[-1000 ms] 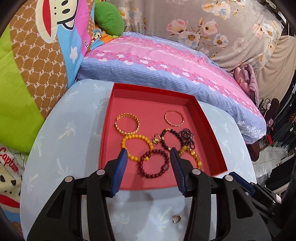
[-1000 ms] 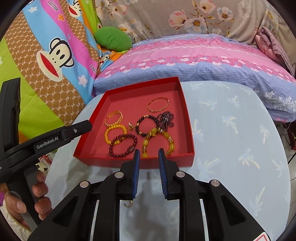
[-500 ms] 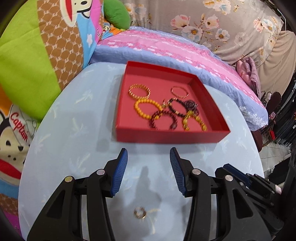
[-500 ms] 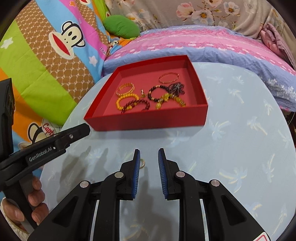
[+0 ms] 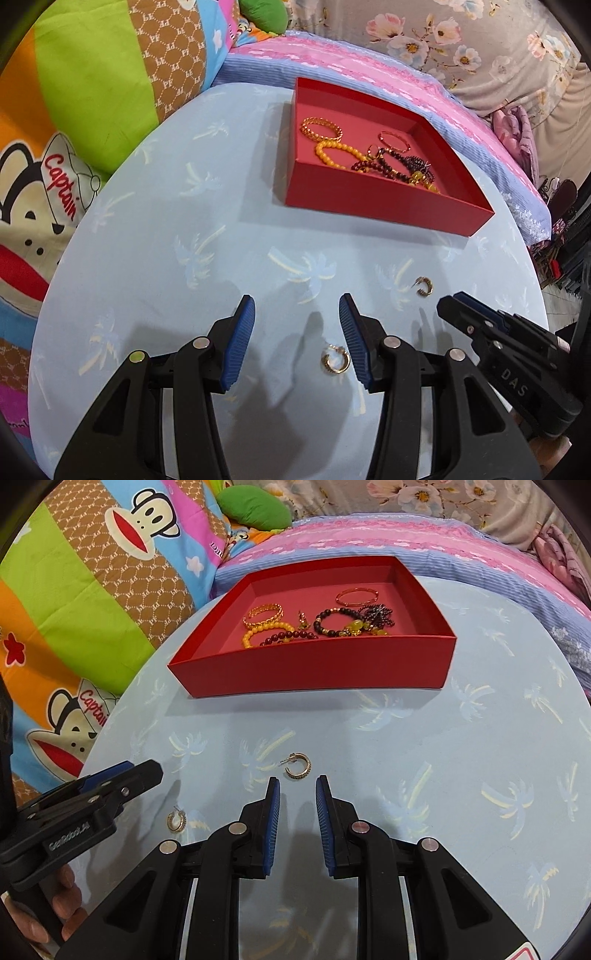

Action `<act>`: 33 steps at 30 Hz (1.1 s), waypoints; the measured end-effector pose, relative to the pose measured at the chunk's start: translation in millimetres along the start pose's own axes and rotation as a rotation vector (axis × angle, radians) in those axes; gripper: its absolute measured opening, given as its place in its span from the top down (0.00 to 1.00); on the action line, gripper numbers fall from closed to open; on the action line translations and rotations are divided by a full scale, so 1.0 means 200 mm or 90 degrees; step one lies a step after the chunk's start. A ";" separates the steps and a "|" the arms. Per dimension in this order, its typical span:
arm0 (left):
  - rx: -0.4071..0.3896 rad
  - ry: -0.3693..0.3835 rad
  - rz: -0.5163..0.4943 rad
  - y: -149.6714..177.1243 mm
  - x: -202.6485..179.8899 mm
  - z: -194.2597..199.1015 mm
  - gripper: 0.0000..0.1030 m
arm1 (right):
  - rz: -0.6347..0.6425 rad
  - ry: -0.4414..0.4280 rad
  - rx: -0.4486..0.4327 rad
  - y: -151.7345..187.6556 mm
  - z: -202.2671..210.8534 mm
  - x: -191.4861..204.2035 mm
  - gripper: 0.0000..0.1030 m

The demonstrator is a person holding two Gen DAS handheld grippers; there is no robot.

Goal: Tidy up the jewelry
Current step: 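Withdraw both tools from the box toward the gold hoop earring, then grasp the gold hoop earring with the right tool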

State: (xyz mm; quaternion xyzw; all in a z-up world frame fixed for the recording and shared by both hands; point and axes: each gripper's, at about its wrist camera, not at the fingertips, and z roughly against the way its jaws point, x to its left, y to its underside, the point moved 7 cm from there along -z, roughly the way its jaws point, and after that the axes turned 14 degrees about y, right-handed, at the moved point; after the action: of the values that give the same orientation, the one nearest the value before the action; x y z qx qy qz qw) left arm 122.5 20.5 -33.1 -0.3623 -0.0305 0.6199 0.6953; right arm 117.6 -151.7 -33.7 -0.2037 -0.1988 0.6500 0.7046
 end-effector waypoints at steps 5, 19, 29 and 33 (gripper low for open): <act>0.006 0.002 0.012 0.04 0.03 0.01 0.53 | 0.013 0.014 0.001 -0.02 -0.06 0.03 0.70; 0.017 0.005 -0.009 0.14 -0.01 0.04 0.49 | 0.049 0.048 -0.018 -0.04 -0.10 0.08 0.82; 0.030 0.011 -0.045 0.19 -0.11 -0.01 0.50 | -0.001 0.029 -0.008 0.02 -0.01 -0.01 0.82; 0.030 0.001 -0.061 0.19 -0.13 -0.04 0.54 | -0.008 0.027 -0.007 0.04 0.02 -0.03 0.82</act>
State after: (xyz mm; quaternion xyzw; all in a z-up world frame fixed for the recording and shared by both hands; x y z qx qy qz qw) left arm 87.4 -7.0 -49.1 -0.3446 -0.0328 0.5860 0.7326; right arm 109.4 -157.7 -35.0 -0.2202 -0.1884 0.6398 0.7118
